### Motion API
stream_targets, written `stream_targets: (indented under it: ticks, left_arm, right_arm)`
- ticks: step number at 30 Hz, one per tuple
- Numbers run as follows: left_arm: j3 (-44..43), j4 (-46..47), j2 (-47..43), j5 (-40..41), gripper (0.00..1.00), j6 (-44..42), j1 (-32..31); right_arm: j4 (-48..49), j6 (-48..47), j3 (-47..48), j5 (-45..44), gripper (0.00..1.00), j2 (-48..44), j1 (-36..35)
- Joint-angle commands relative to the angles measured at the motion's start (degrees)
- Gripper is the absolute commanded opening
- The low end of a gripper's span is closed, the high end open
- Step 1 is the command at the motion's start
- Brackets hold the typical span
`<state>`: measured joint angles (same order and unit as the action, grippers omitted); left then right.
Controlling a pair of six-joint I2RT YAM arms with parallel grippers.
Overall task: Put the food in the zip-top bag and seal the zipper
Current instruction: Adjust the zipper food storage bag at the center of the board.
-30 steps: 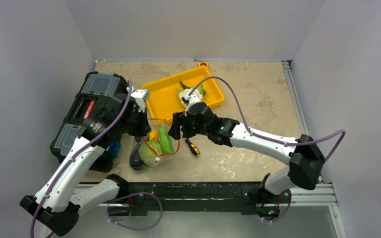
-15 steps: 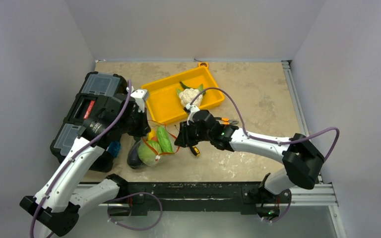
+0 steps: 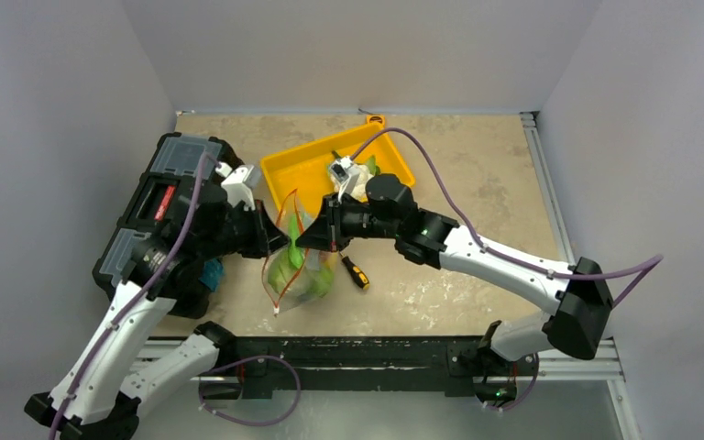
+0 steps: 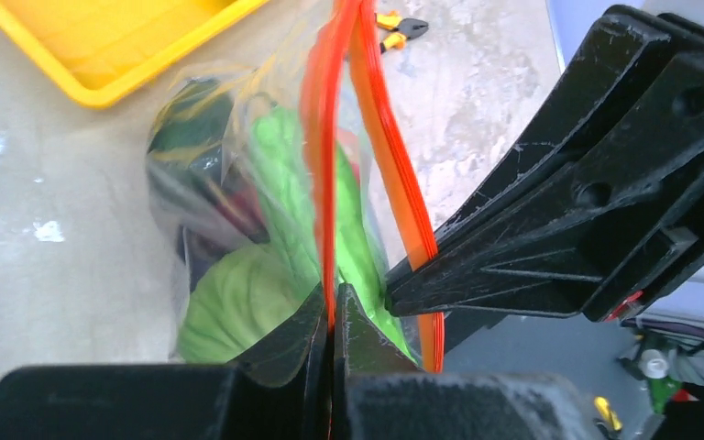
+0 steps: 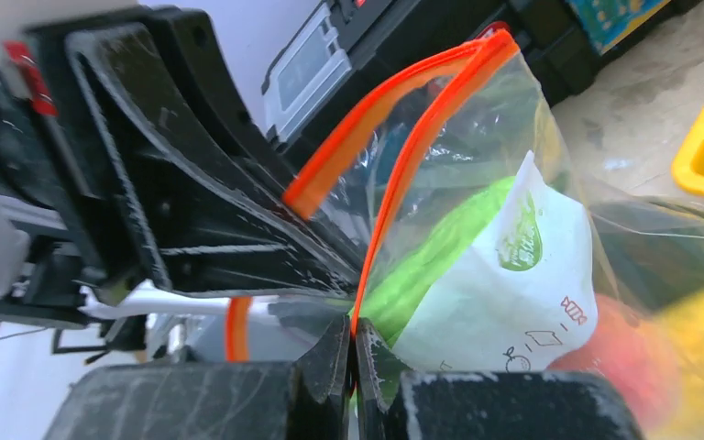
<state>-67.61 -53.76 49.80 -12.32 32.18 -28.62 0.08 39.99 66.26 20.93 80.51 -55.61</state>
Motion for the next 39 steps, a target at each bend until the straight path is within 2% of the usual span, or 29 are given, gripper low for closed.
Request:
stream_targets:
  ticks: [1, 3, 6, 10, 14, 18, 23, 27, 33, 39]
  left_arm:
    - [10.12, 10.99, -0.97, -4.89, 0.00, 8.25, -0.21]
    - [14.34, 12.48, 1.05, -3.58, 0.00, 8.59, 0.23]
    - [15.33, 12.28, 2.37, -4.05, 0.00, 8.13, 1.32]
    - [9.69, 9.34, -1.74, -2.24, 0.00, 6.79, 1.55]
    - [3.73, 5.93, -3.97, -0.81, 0.00, 5.94, 1.55]
    - [8.74, 7.37, -5.62, 0.91, 0.00, 6.94, 1.55]
    - [16.47, 9.11, -5.84, 4.05, 0.00, 9.26, 1.62]
    - [14.70, 8.10, -7.99, 6.38, 0.00, 9.96, 1.55]
    - [6.89, 4.31, -11.77, 8.62, 0.00, 10.59, 1.55]
    - [13.64, 6.61, -14.63, 12.80, 0.00, 13.90, 1.55]
  right_arm:
    - [6.44, 5.80, -2.32, 5.19, 0.00, 2.43, -0.33]
    - [5.52, 4.87, -2.83, 3.25, 0.00, 5.41, -0.26]
    - [1.50, 0.72, -1.21, -1.09, 0.00, 8.12, -0.11]
    - [-6.98, -5.65, 5.35, -7.29, 0.00, 6.12, -0.18]
    - [-10.30, -7.74, 10.43, -8.05, 0.00, 3.20, -0.27]
    - [-6.55, -5.92, 8.82, -5.02, 0.00, 3.78, -0.21]
    - [0.84, -3.15, 4.02, -1.92, 0.00, 9.82, -0.20]
    - [0.06, -4.82, 6.82, -1.60, 0.00, 12.16, -0.28]
    - [-5.98, -8.40, 14.43, -1.81, 0.00, 8.01, -0.29]
    - [-2.21, -6.08, 11.87, 0.58, 0.00, 7.09, -0.26]
